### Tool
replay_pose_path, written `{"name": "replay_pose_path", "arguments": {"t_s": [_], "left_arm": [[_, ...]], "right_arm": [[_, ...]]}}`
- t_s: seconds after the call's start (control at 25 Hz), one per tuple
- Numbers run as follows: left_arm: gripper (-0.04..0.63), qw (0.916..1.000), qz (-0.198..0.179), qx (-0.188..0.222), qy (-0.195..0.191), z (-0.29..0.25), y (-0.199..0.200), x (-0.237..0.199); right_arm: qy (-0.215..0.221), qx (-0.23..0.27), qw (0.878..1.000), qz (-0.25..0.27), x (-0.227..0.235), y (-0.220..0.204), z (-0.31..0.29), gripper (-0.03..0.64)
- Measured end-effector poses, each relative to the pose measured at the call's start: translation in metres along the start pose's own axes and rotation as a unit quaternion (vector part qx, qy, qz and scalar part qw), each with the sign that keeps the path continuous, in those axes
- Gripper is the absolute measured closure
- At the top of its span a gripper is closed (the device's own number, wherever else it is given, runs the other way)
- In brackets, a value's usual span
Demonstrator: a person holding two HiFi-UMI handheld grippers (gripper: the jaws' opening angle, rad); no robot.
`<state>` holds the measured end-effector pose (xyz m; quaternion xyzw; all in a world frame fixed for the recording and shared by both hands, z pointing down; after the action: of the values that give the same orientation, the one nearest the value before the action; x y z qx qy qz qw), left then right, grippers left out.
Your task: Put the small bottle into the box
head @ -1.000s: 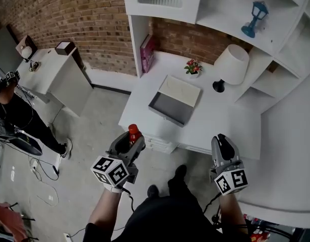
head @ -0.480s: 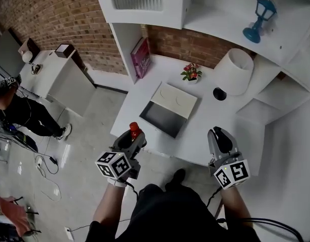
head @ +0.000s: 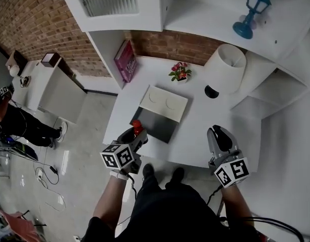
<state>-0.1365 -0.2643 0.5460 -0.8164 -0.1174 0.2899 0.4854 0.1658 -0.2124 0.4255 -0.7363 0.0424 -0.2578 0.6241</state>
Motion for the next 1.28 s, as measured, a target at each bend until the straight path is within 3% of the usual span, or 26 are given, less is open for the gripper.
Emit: {"name": "replay_pose_path", "arguments": {"t_s": [0.2,0.44,0.56,0.64,0.72,0.96,1.16,1.28], "left_arm": [[0.388,0.9941,-0.032,-0.086,-0.058,-0.048,-0.013,-0.005],[0.388,0.9723,-0.128,-0.166,-0.103,-0.094,-0.027,-0.004],[0.388,0.9406,-0.231,-0.213,-0.128,-0.113,-0.045,0.002],[0.388,0.9173,-0.275,-0.245,-0.151,-0.122,-0.056,0.008],[0.388,0.8999,-0.287,-0.275,-0.180,-0.129,-0.066,0.017],[0.388,0.8460,-0.350,-0.349,-0.199,-0.159,-0.099,0.015],[0.388,0.7755,-0.425,-0.409,-0.224,-0.170,-0.125,0.020],[0.388,0.7443,-0.463,-0.422,-0.232,-0.173,-0.136,0.025]], "right_arm": [[-0.039,0.003,0.999,-0.008,0.001,-0.006,-0.008,0.546],[-0.078,-0.001,0.997,-0.001,0.001,-0.014,-0.012,0.554],[-0.101,-0.001,0.995,-0.005,0.004,-0.019,-0.007,0.558],[-0.116,0.000,0.993,-0.008,0.007,-0.021,-0.004,0.558],[-0.130,-0.002,0.992,-0.011,0.010,-0.022,0.000,0.558],[-0.164,0.006,0.986,-0.022,0.024,-0.020,0.015,0.558],[-0.179,0.008,0.983,-0.030,0.033,-0.023,0.021,0.558],[-0.180,0.006,0.983,-0.030,0.036,-0.025,0.021,0.558]]}}
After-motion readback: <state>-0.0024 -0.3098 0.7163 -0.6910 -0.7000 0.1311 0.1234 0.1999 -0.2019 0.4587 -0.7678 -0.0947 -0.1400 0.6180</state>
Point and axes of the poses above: the fingertips, and each gripper's own axes: z backward along the fingers, x to its right, y out of its top, the point moved 5 cm from there along z, backward along the fingers, and after that the axes turned 13 degrees about -z, right-handed, at the moved point
